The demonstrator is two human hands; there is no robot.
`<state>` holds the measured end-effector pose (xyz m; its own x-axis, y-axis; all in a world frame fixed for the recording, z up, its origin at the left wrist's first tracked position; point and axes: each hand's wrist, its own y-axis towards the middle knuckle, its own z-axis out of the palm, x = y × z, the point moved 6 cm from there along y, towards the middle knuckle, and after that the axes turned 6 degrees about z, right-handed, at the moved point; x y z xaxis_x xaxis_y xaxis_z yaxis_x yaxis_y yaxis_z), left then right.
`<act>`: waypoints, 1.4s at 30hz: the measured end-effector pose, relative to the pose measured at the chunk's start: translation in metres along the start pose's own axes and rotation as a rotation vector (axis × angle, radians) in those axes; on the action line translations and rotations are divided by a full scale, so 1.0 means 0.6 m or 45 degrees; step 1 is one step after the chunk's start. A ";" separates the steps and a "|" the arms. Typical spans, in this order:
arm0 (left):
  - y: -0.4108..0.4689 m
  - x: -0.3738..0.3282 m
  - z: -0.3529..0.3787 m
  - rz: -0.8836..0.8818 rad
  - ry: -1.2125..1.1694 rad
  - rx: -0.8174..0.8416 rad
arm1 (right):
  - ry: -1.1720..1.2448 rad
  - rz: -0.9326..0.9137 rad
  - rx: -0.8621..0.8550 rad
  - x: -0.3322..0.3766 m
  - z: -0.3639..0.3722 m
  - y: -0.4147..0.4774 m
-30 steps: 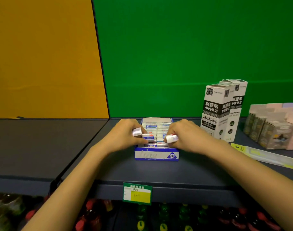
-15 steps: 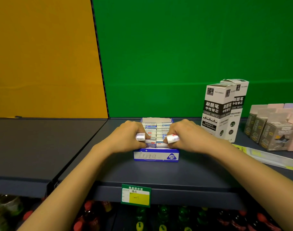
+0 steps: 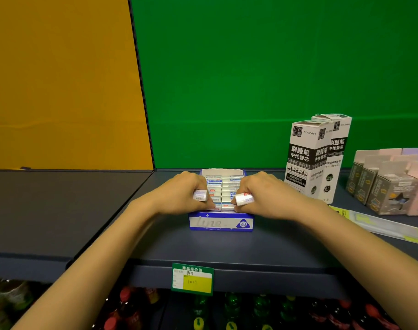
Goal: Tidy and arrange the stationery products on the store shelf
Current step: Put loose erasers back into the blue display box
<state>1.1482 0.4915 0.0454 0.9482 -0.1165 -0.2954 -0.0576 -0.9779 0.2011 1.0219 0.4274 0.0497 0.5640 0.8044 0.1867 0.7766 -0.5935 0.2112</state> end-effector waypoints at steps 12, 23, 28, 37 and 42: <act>-0.015 0.003 -0.016 -0.033 -0.268 -0.059 | 0.120 -0.073 0.068 0.004 -0.004 -0.011; -0.036 0.002 -0.011 -0.113 -0.370 0.117 | 0.206 -0.263 0.120 0.026 0.011 -0.020; -0.037 -0.005 -0.024 -0.009 -0.211 0.035 | 0.258 -0.200 0.101 0.009 0.007 -0.012; -0.025 -0.020 -0.030 0.025 -0.113 -0.130 | -0.058 -0.266 0.315 0.028 -0.002 0.003; -0.023 -0.021 -0.025 0.005 -0.041 -0.099 | -0.275 -0.308 0.374 0.039 0.004 0.008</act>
<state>1.1419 0.5089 0.0606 0.9375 -0.1270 -0.3240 -0.0357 -0.9612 0.2735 1.0395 0.4432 0.0531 0.3776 0.9248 -0.0459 0.9228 -0.3799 -0.0636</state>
